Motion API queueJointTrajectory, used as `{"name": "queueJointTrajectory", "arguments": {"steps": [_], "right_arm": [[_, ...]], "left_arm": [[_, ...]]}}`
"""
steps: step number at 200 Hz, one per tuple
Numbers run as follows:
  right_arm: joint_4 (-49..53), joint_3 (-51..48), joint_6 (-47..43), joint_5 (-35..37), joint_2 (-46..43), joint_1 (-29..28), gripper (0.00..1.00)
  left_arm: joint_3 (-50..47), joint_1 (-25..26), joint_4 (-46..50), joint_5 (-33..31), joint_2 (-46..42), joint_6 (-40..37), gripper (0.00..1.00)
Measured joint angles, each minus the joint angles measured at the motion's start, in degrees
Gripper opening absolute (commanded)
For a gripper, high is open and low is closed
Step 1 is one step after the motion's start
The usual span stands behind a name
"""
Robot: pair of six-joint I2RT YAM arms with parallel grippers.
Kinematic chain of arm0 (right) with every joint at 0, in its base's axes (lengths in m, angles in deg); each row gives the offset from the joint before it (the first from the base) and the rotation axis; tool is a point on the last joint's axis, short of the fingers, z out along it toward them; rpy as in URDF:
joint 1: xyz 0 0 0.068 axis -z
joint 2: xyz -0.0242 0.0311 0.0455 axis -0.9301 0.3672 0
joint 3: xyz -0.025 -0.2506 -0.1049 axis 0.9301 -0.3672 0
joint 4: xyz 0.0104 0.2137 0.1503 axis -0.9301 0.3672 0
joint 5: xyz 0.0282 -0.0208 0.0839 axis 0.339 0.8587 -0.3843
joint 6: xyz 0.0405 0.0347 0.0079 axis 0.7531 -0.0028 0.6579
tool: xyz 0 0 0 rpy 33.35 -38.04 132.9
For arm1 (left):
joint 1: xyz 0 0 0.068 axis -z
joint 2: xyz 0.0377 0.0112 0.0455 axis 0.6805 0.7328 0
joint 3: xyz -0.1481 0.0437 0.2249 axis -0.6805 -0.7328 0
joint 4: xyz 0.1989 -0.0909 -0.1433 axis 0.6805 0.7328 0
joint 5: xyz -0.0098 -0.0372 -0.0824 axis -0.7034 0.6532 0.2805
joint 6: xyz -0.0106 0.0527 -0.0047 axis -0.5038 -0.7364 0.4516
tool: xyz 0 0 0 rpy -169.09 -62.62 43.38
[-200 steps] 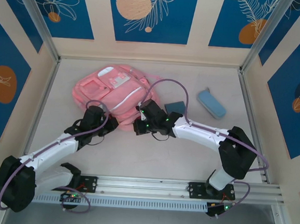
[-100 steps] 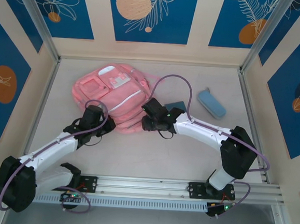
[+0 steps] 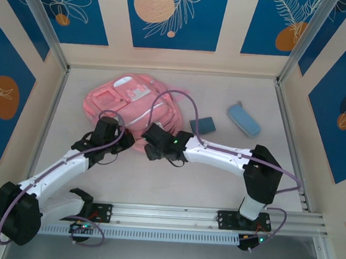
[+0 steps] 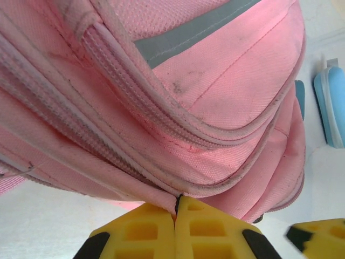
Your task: Pack the student bag
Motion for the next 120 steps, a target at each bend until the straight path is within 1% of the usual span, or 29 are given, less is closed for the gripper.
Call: {"name": "queueJointTrajectory", "arguments": {"steps": [49,78,88,102,120], "right_arm": [[0.35,3.41,1.70,8.46,5.62,-1.49,0.43],[0.04,5.29,1.73,11.96,7.54,-1.73,0.40],[-0.37,5.42,1.57,12.63,7.76,-1.86,0.36],[-0.63,5.60,0.96,13.46,7.89,-1.90,0.28],[-0.92,5.66,0.59,14.12,7.91,-1.92,0.21]], "left_arm": [[2.86,-0.07,2.38,0.00,0.00,0.02,0.00],[3.32,-0.09,2.82,0.00,0.00,0.17,0.00],[3.32,-0.09,2.82,0.00,0.00,0.20,0.00],[3.32,-0.09,2.82,0.00,0.00,0.20,0.00],[3.32,-0.11,2.84,-0.02,0.00,0.20,0.00]]}}
